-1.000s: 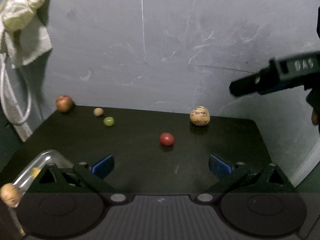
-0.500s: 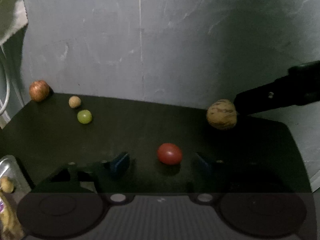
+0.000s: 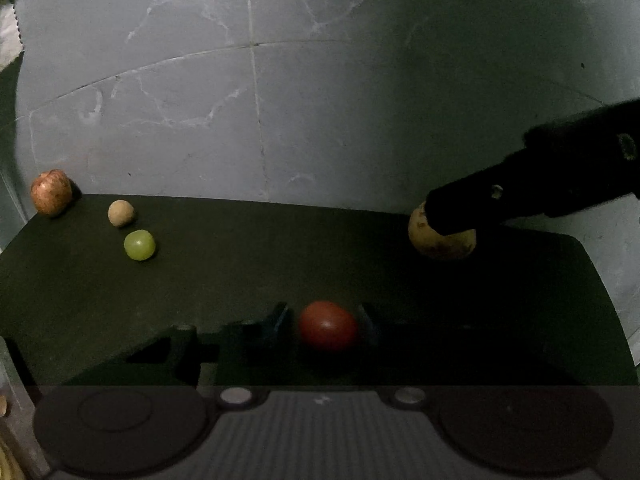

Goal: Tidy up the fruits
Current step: 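Close the right gripper on the pepino while the left closes on the red tomato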

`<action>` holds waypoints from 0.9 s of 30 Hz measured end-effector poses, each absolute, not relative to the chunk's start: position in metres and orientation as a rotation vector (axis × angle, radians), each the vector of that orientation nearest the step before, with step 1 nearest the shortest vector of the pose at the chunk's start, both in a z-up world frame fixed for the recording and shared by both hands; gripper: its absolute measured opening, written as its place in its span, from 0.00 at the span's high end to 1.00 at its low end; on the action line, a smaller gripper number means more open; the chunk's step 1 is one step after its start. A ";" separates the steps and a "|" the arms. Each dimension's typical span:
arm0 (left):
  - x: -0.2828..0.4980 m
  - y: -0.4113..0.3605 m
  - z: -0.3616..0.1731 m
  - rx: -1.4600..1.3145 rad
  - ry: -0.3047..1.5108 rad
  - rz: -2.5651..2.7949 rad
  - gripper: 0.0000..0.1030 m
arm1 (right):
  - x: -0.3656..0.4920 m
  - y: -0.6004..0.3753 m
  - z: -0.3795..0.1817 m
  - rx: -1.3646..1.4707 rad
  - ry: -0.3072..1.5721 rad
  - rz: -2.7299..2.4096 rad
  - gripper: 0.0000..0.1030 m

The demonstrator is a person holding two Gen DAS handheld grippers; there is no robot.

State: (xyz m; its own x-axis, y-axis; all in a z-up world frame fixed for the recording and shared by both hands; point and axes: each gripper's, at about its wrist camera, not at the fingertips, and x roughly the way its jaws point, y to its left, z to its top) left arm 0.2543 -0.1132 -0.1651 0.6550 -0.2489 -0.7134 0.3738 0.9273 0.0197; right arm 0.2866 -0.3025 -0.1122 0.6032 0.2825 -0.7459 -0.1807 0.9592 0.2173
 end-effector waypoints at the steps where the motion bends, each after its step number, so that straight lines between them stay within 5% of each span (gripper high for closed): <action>1: 0.255 -0.113 -0.165 0.173 0.782 -0.355 0.65 | 0.288 -0.302 -0.113 0.123 0.885 0.270 0.02; 22: 0.251 -0.105 -0.161 0.156 0.780 -0.355 0.68 | 0.316 -0.289 -0.151 0.017 0.921 0.274 0.10; 27: 0.253 -0.103 -0.162 0.152 0.789 -0.345 0.68 | 0.325 -0.289 -0.159 -0.019 0.945 0.254 0.45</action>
